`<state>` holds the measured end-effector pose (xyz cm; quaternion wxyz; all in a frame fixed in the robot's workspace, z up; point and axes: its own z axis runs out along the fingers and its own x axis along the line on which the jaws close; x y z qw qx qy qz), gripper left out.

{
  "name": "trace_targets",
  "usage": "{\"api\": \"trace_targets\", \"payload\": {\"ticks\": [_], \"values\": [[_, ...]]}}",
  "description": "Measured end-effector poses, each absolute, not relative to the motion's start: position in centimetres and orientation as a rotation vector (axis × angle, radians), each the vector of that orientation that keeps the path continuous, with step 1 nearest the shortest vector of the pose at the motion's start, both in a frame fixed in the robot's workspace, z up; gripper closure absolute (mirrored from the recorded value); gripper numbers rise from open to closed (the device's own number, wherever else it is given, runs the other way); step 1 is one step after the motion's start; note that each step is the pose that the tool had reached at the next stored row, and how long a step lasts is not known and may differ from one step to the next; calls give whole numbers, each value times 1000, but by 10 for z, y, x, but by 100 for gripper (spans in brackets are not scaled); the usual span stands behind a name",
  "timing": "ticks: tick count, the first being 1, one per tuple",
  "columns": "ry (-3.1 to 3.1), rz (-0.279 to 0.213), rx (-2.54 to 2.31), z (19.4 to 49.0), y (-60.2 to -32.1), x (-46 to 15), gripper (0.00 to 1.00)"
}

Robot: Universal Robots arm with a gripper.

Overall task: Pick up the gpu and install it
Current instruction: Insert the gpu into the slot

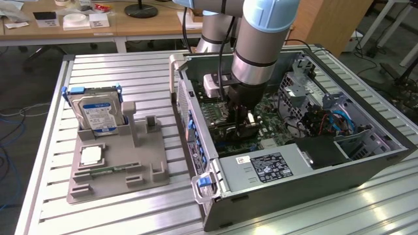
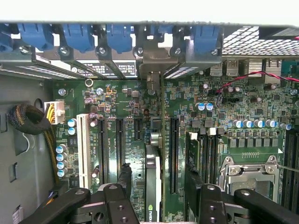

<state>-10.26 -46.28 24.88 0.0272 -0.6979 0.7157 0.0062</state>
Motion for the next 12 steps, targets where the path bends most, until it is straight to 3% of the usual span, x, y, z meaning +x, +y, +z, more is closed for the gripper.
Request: {"api": "trace_targets", "payload": {"ticks": [12], "values": [[2210,19,-2155,267,-463,-103,42]]}}
